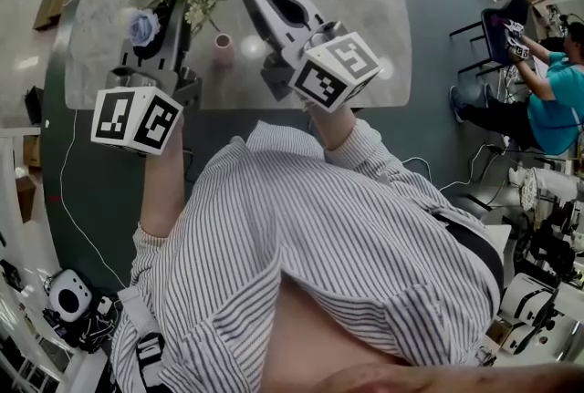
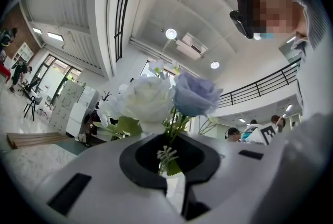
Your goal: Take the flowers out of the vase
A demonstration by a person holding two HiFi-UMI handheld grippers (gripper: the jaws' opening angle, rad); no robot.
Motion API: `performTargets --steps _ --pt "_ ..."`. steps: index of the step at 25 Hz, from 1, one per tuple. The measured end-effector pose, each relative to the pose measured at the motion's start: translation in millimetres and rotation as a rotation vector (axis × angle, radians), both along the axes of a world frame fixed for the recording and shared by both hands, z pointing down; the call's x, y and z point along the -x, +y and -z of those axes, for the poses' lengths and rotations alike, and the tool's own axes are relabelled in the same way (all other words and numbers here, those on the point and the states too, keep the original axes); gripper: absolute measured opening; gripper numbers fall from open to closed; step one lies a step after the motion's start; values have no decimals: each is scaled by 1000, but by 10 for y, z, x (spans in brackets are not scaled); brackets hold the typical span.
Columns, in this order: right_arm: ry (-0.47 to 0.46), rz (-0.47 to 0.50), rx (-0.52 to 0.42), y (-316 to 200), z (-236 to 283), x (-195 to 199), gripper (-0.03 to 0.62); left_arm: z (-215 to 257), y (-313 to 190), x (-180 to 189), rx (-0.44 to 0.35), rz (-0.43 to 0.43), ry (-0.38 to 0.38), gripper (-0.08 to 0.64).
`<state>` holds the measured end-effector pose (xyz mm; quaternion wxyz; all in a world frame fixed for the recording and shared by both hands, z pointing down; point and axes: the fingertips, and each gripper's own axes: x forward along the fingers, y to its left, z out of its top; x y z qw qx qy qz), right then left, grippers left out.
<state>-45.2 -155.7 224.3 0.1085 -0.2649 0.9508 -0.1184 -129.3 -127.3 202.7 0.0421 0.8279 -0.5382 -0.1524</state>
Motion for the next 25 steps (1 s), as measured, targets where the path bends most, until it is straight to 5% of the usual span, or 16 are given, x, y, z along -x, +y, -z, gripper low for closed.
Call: performTargets --steps 25 --pt "51 -2 36 -101 -131 -70 14 -47 -111 -54 15 -5 -10 40"
